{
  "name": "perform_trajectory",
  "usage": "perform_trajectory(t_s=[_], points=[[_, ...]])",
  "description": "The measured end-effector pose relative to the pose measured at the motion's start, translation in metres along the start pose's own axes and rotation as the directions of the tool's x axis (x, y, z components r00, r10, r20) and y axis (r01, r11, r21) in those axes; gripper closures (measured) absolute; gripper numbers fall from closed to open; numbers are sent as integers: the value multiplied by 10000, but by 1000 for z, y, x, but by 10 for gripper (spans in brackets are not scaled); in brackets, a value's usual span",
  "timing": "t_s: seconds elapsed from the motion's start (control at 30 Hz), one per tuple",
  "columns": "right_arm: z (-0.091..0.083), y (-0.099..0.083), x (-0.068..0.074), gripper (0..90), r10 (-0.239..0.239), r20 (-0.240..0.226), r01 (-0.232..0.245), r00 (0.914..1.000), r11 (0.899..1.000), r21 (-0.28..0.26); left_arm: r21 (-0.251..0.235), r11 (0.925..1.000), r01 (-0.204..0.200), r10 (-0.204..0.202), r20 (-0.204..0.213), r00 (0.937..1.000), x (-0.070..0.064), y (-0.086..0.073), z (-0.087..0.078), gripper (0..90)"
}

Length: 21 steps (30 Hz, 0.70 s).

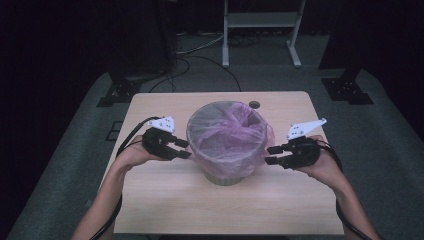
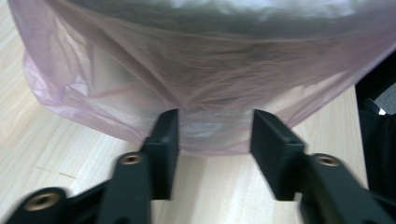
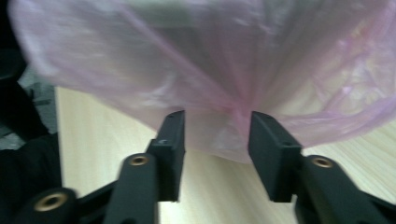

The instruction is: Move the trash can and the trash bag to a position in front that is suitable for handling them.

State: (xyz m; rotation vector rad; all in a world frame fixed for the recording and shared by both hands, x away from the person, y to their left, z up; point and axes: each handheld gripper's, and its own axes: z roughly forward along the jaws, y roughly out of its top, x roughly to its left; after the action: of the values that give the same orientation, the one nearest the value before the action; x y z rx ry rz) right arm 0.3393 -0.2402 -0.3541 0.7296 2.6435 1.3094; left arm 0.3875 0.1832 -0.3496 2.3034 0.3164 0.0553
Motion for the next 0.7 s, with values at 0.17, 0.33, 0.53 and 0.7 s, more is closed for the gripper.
perform_trajectory(t_s=[0.17,0.33,0.53,0.7], points=[[0,4,14,442,-509,-182,503,9985,9982,-320,190,9998,-72,67,274,9996,-9,1,5,362],[9,12,23,456,-1027,37,1027,9947,9944,-231,365,9992,-144,126,489,9987,-15,2,9,293],[18,17,27,736,-1035,430,1043,9937,9944,-171,397,9990,-183,169,356,9992,-16,7,11,625],[21,16,28,900,-839,371,842,9958,9964,-82,493,9979,-418,415,65,9991,-19,7,14,899]])
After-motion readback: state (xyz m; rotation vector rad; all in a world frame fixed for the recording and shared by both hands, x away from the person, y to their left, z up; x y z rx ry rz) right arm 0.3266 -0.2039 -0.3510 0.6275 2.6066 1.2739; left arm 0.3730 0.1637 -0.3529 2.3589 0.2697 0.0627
